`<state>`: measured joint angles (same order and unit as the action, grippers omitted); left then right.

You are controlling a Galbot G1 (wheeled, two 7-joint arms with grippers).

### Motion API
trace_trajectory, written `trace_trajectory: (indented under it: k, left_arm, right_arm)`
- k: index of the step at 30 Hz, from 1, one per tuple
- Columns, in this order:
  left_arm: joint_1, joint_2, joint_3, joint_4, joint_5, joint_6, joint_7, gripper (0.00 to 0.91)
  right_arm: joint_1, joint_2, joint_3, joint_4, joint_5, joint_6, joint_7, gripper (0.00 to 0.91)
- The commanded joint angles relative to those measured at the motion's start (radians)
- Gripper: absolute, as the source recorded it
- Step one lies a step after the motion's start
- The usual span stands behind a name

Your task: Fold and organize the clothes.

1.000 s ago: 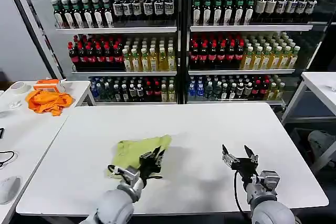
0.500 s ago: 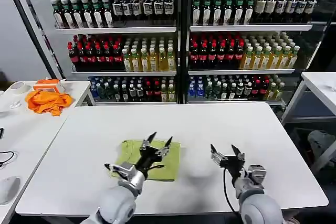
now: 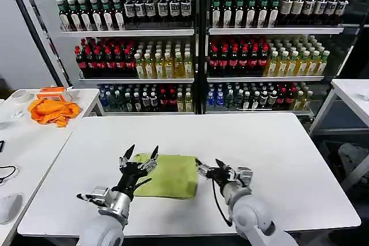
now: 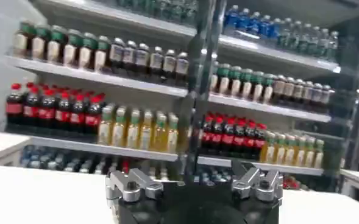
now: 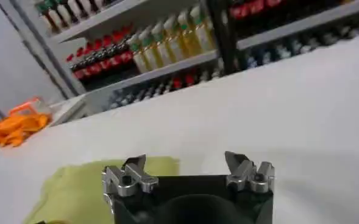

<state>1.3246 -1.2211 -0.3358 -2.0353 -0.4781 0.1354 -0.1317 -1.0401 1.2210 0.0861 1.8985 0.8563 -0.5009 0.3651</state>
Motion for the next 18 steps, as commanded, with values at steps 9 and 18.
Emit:
trace_trajectory:
  k: [9, 18]
  left_arm:
    - [0.097, -0.021, -0.082, -0.046, -0.014, -0.020, 0.002, 0.907]
    - [0.106, -0.015, -0.088, -0.043, -0.019, -0.026, 0.005, 0.907]
  right_arm:
    - [0.140, 0.089, -0.126, -0.189, 0.129, 0.019, 0.048, 0.000]
    - [0.141, 0.111, -0.103, -0.213, 0.170, 0.022, 0.078, 0.000]
